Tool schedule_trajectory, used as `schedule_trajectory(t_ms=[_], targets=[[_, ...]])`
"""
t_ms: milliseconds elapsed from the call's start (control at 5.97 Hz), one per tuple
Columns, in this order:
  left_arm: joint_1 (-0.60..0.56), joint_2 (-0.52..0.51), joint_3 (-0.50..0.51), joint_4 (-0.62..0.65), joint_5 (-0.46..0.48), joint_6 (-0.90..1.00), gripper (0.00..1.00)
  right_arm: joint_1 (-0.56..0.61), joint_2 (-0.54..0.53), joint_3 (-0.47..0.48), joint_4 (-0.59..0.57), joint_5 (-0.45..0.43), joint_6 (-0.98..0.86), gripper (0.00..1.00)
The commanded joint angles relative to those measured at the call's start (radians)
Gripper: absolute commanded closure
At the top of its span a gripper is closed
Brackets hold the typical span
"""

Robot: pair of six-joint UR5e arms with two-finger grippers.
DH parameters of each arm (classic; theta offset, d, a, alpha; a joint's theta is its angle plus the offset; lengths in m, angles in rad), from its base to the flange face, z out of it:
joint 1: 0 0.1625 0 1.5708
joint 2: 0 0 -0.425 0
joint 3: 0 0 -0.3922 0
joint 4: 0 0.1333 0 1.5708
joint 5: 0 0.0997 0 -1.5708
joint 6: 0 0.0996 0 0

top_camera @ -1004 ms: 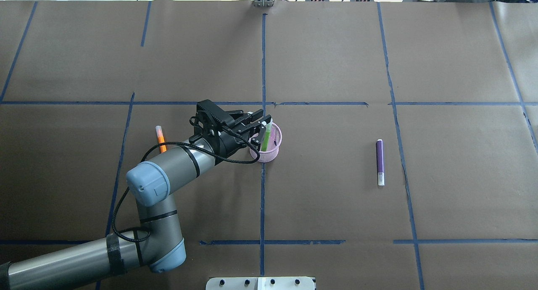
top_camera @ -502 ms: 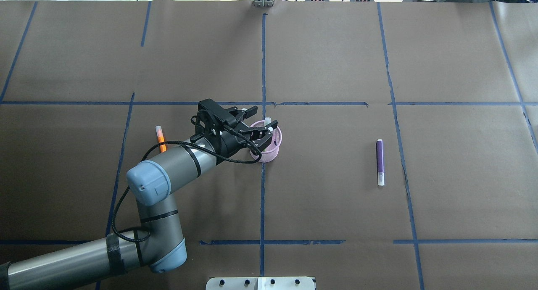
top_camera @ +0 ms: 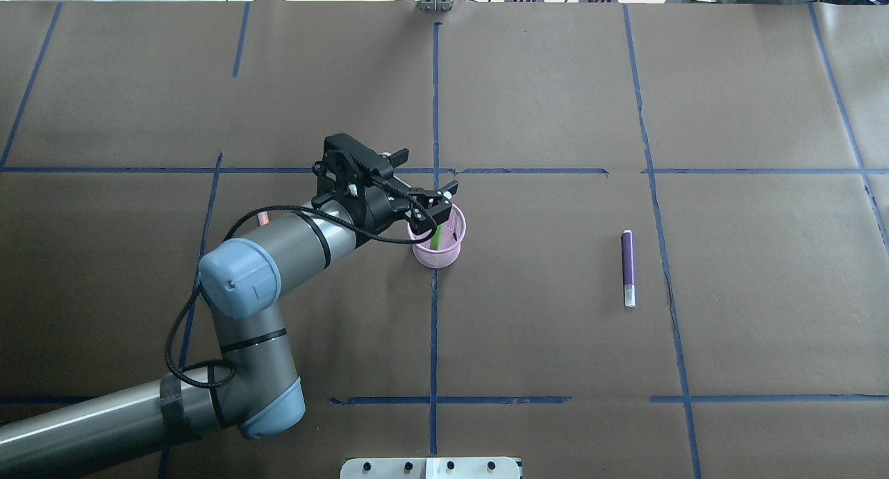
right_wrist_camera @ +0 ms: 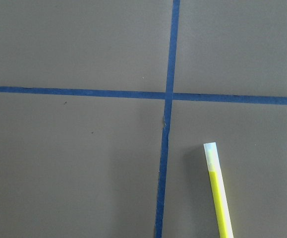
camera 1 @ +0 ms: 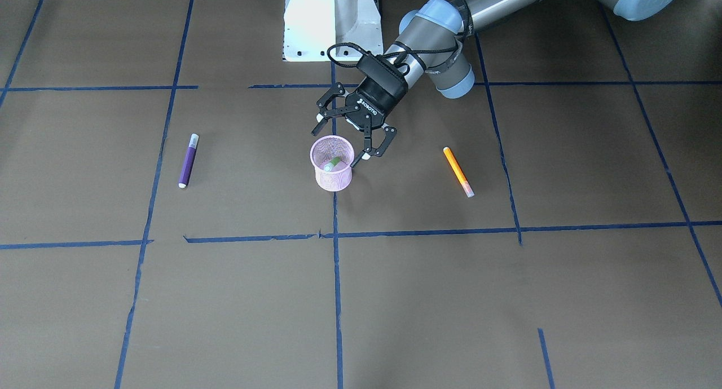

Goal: Collect pens into pen holder
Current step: 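Withdraw the left gripper away from the cup and hold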

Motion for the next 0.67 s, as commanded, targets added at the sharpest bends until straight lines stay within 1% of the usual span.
schedule_trajectory(t_ms=[0,167,335,502], targets=[[-0.108,0.068,-0.183,0.307,-0.174,-0.020,0.00,-0.067,0.007,-0.014,0.004,-0.101,-0.012,0.00],[-0.152,0.104,-0.239,0.394,-0.236,-0.020,0.00,-0.087,0.016,-0.051,0.007,-0.144,-0.071,0.00],[-0.220,0.162,-0.250,0.407,-0.356,-0.020,0.00,-0.087,0.078,-0.153,0.012,-0.151,-0.143,0.00],[-0.304,0.232,-0.271,0.405,-0.500,-0.010,0.00,-0.089,0.123,-0.295,0.136,-0.152,-0.145,0.00]])
